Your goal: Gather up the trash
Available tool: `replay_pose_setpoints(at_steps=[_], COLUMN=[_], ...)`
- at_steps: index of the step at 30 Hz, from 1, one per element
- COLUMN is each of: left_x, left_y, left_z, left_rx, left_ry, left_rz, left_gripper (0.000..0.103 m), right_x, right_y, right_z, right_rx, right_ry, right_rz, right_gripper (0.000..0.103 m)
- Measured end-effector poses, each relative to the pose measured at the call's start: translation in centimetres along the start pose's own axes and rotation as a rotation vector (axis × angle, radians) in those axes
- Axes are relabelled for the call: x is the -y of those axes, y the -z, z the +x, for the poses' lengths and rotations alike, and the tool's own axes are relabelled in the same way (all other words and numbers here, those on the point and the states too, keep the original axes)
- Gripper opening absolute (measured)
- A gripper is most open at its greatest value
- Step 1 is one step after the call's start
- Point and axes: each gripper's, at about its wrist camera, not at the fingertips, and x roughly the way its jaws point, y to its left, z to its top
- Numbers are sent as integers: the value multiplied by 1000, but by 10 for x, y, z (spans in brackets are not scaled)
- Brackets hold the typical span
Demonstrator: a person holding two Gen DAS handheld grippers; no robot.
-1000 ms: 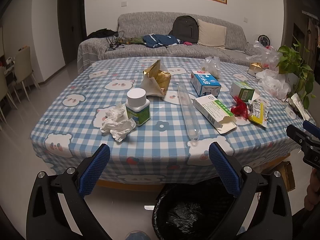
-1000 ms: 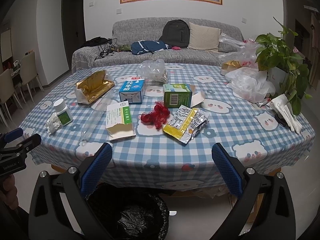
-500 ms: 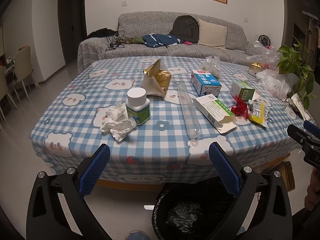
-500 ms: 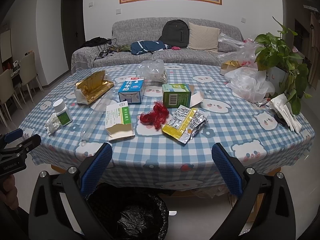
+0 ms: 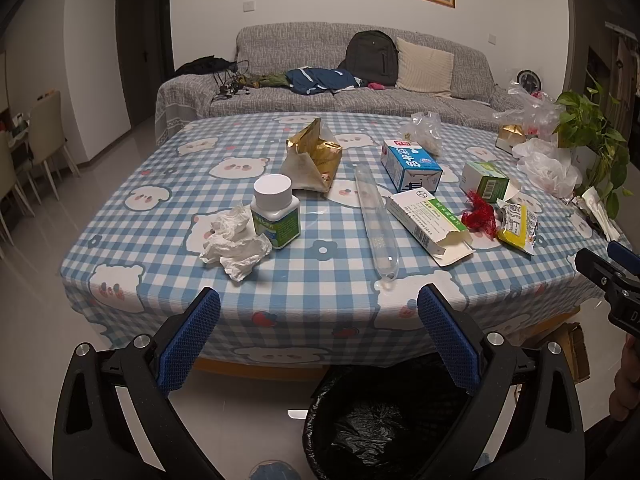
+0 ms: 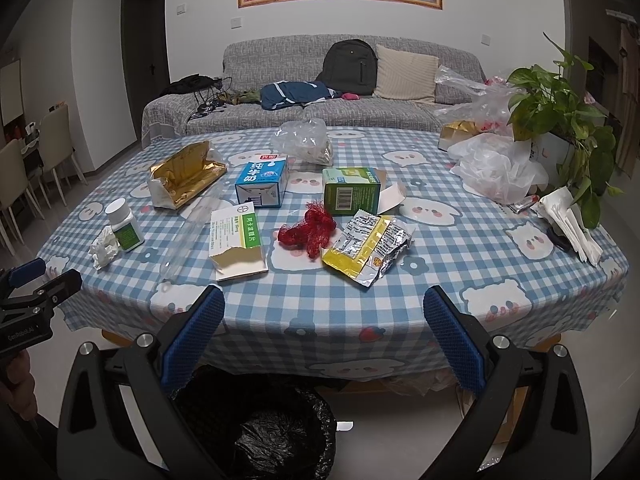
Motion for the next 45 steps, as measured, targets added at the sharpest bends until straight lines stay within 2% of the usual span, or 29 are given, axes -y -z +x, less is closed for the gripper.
replay_pose_setpoints(at_steps=[12,19,29,38,45], left_x=[-1,-3,-18,-32,-31], left_y=[-2,-10,-40,-60,-68], left_z=[4,20,67,114,143], left_rx=[-4,-22,-62,-109,-137], left_ry=[0,2,-19,-27,-30], left_rz=[-9,-13,-23,-45,-34], left_gripper=[97,97,97,95,91], right_x=[3,2,4,-10,-24], right_y=[0,-7,-30,-55,-60], right_z=[1,16,54,103,146], right_rx=[-3,-12,-29,-60,-112], right_ry=[2,12,43,36,16], right_rz=[2,4,7,-31,-54], right_gripper=[96,96,96,95,78])
